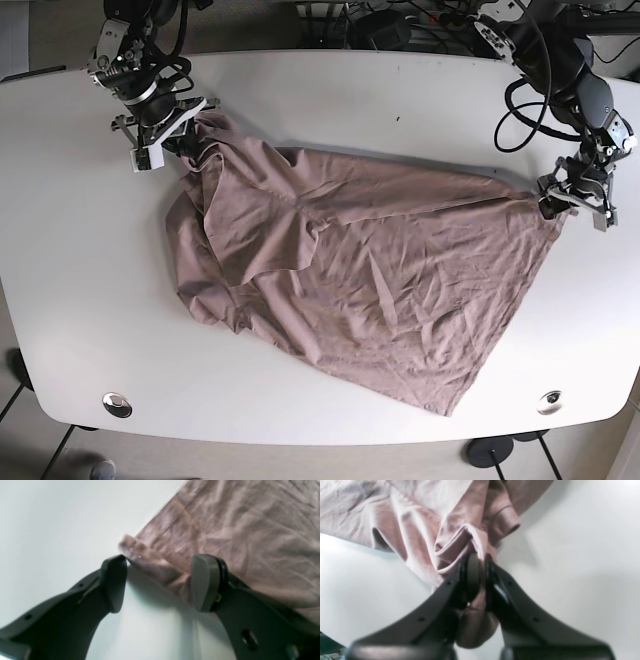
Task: Fold the T-shirt properly
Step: 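Grasp the shirt corner with the left gripper and pull it away from the right gripper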
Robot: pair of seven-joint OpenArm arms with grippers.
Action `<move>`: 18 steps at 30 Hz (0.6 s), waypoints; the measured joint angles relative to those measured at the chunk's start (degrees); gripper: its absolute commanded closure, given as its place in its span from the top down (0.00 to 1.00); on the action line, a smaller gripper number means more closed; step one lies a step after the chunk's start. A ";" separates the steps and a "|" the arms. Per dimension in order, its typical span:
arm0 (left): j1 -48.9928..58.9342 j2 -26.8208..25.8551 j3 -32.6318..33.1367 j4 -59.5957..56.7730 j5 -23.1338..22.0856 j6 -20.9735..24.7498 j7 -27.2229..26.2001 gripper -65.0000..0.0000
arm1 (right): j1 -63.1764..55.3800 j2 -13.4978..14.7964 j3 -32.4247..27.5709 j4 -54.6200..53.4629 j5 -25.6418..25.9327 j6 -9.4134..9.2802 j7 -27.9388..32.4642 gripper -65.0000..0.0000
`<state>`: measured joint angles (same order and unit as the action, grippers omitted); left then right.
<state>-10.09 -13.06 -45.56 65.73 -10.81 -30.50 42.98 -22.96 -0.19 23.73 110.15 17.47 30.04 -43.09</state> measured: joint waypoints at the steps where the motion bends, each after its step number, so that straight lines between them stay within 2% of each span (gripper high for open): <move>1: -0.09 0.02 0.70 -0.59 0.00 0.04 -0.39 0.42 | 0.00 0.00 -0.07 0.00 -0.02 0.00 -0.02 0.03; 4: -0.22 0.68 1.01 -1.05 -0.48 0.02 -0.35 0.03 | 0.02 0.04 -0.07 0.00 -0.02 0.00 0.00 0.03; 6: -0.04 0.70 1.01 -0.59 -0.70 -0.17 -0.07 0.00 | 0.00 0.04 -0.04 0.00 -0.02 0.00 -0.02 0.03; 9: 2.40 1.60 1.01 5.90 1.20 -0.42 4.22 0.00 | 0.00 0.02 0.00 0.00 0.00 0.00 0.00 0.03; 14: 13.25 1.88 0.72 20.72 1.27 -0.39 4.17 0.00 | 0.02 0.04 0.22 0.00 0.46 0.02 0.00 0.03; 18: 22.34 6.14 -1.55 31.26 0.52 -1.01 4.13 0.00 | 0.02 0.07 0.24 0.00 0.35 0.00 0.00 0.03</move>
<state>12.25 -6.92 -47.11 96.99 -10.28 -31.51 47.11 -22.94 -0.12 23.97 110.15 17.82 30.04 -43.09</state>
